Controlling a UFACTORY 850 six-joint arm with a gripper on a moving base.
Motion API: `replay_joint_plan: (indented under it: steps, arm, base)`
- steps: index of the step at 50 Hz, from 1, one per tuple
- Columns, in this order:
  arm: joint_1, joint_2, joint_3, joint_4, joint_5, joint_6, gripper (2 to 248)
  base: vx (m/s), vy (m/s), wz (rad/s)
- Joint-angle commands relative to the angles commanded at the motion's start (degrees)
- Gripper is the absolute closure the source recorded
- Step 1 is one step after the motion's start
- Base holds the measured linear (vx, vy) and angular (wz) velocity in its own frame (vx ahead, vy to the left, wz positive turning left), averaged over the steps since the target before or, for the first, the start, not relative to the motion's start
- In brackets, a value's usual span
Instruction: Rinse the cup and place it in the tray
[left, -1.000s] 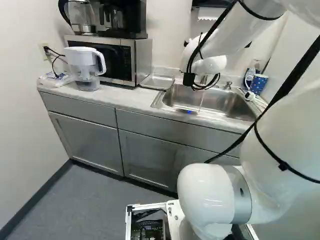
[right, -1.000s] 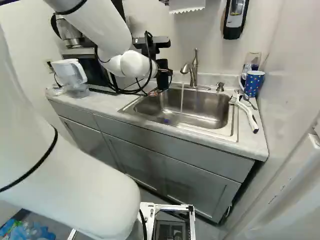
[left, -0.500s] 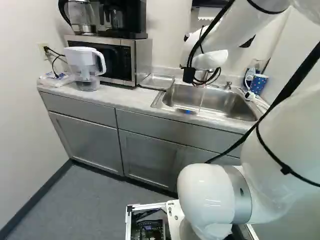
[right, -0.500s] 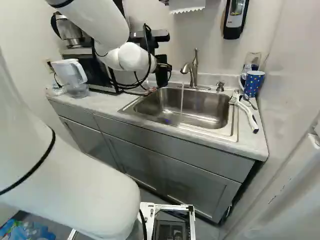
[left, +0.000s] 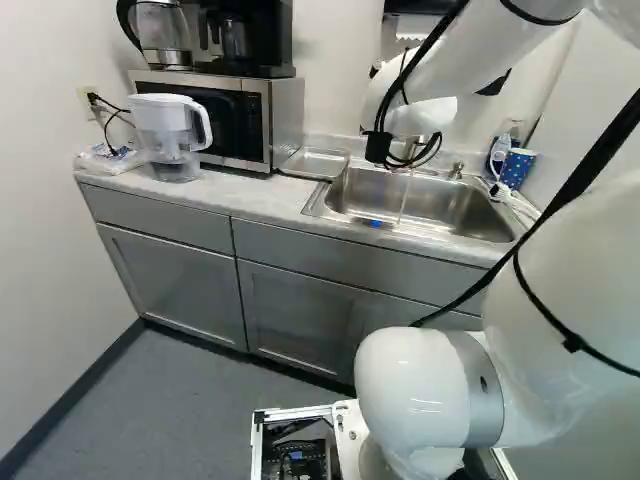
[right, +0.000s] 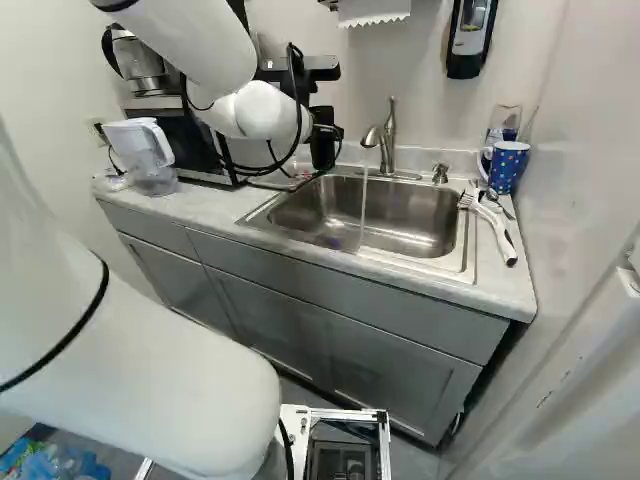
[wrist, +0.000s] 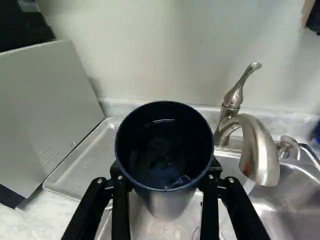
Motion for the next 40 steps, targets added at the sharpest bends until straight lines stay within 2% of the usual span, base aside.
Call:
replay_joint_plan:
  steps: [40]
  arm:
    - [0.00,0.00,0.00,0.00,0.00,23.82,125]
  base:
    - [0.000,0.000,0.000]
